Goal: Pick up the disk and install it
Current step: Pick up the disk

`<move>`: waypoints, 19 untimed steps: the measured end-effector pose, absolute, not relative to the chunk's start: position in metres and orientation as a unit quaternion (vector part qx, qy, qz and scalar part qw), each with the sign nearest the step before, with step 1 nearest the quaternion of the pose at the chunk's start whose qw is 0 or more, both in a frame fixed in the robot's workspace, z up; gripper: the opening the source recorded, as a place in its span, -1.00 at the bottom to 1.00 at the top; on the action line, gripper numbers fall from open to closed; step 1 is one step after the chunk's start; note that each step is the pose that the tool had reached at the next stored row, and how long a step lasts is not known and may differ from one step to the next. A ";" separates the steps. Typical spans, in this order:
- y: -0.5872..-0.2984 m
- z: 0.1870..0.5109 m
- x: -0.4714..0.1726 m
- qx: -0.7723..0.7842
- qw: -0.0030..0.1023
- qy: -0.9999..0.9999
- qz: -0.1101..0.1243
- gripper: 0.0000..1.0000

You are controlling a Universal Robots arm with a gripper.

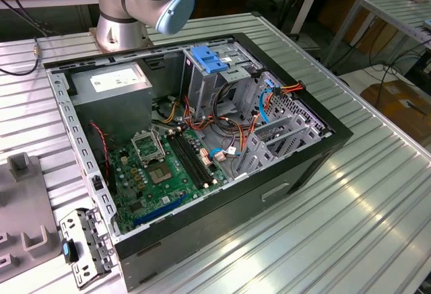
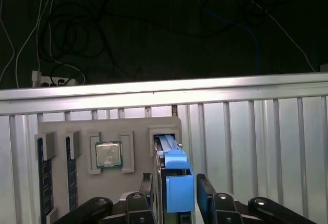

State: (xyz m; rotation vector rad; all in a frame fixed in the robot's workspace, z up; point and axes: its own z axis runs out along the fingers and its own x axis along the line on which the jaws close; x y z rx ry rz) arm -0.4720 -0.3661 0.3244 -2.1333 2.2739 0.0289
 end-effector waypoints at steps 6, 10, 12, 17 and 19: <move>-0.366 0.313 -0.472 -0.684 0.011 0.729 0.010 -0.07; -0.366 0.305 -0.472 -0.685 0.011 0.729 0.010 -0.07; -0.366 0.303 -0.472 -0.685 0.011 0.729 0.010 -0.07; -0.366 0.301 -0.472 -0.685 0.011 0.729 0.010 -0.07; -0.365 0.300 -0.472 -0.685 0.011 0.729 0.010 -0.07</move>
